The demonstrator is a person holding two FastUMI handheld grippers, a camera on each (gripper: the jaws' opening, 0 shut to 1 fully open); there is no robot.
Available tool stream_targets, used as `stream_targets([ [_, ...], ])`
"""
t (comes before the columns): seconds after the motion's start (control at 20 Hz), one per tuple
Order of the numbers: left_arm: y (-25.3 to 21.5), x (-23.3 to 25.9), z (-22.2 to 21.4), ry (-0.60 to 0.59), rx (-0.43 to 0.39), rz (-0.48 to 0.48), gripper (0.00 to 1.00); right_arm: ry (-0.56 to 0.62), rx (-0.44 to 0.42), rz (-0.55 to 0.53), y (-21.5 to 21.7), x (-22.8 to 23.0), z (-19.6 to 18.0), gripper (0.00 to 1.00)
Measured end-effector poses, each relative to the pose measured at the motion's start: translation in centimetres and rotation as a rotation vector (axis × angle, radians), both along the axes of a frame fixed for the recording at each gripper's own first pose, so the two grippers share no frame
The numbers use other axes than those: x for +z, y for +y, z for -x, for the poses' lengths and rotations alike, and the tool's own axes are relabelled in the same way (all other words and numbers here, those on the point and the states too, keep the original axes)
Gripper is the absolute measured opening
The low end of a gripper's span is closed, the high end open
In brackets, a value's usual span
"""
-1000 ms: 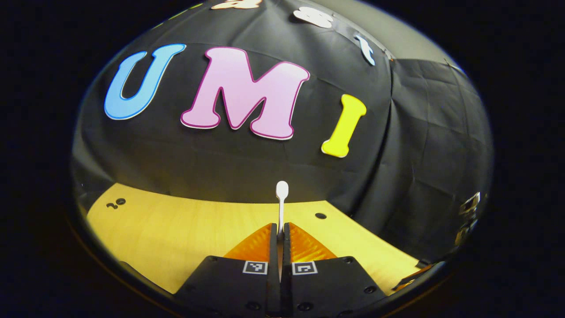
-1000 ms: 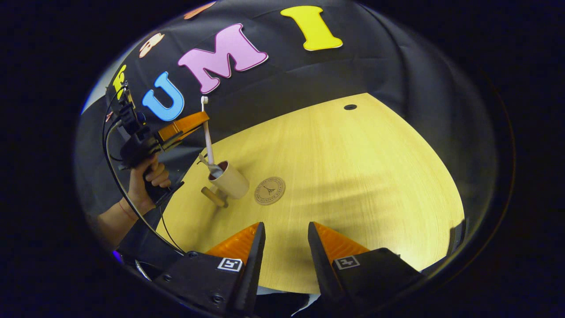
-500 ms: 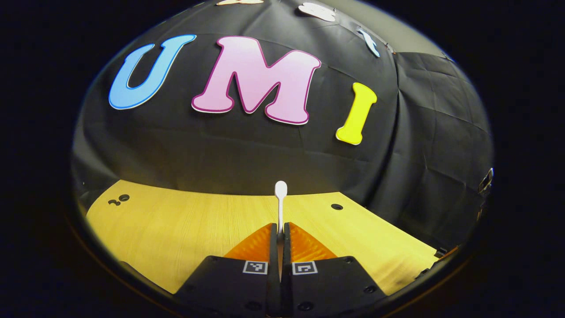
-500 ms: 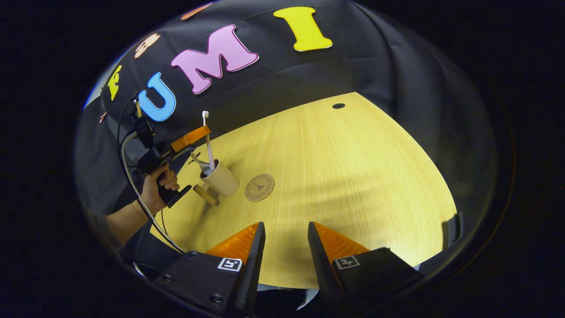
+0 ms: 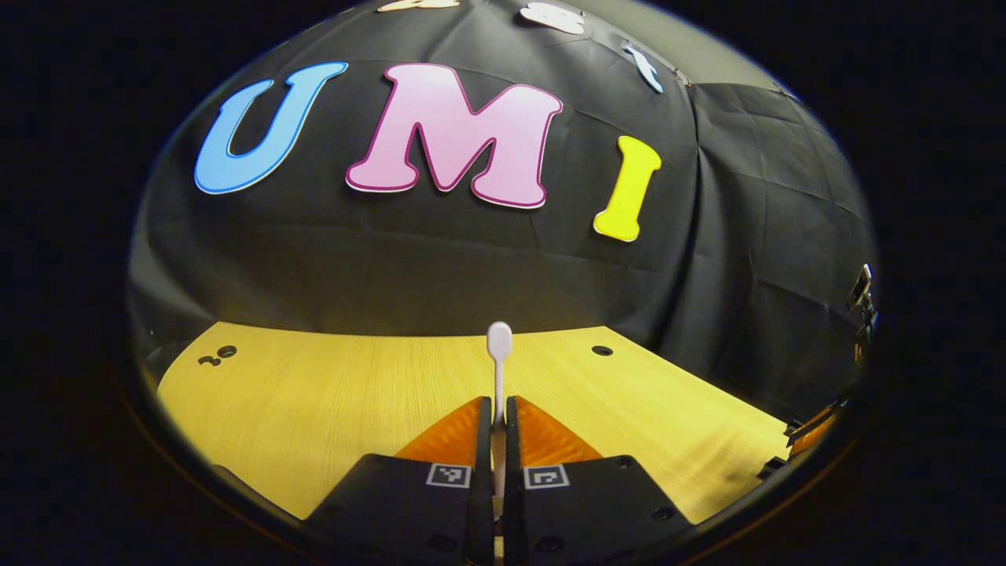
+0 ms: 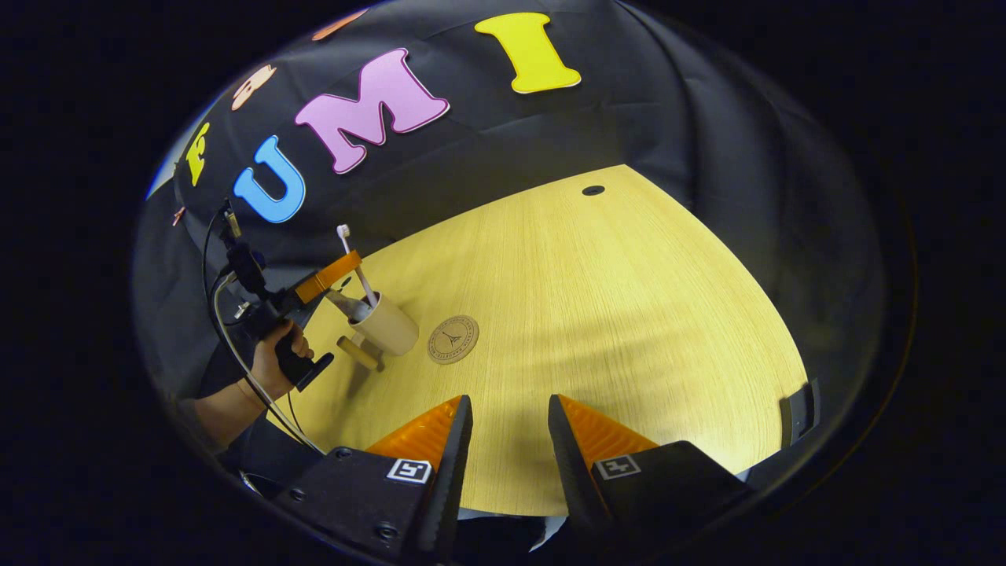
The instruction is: Put the toothbrush and toothpaste on the desktop into the cup, then pick up the cup and place it on the coaster on the desktop.
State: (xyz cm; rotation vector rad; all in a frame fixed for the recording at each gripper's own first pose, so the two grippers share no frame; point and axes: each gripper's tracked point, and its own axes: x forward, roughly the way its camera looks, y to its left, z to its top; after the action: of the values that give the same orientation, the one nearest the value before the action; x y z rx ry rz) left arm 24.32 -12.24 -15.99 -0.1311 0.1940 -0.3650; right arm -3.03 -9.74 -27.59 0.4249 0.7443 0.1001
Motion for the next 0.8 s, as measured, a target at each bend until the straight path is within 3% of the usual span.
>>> stream_targets([
  [0.35,-0.8,-0.7,2.0,0.064,-0.052,-0.024,0.14,0.0,-0.007,-0.021,0.3,0.5,-0.2,0.6],
  [0.45,-0.9,-0.6,2.9,0.075,-0.068,-0.041,0.39,-0.001,-0.013,-0.029,0.4,0.5,-0.3,0.6],
  [0.7,-0.3,-0.6,4.7,0.087,-0.076,-0.116,0.66,-0.011,-0.01,-0.039,0.9,1.0,-0.7,0.6],
  [0.8,-0.1,0.2,5.4,0.073,-0.075,-0.125,0.72,-0.01,-0.003,-0.042,1.3,1.0,-0.6,0.6],
])
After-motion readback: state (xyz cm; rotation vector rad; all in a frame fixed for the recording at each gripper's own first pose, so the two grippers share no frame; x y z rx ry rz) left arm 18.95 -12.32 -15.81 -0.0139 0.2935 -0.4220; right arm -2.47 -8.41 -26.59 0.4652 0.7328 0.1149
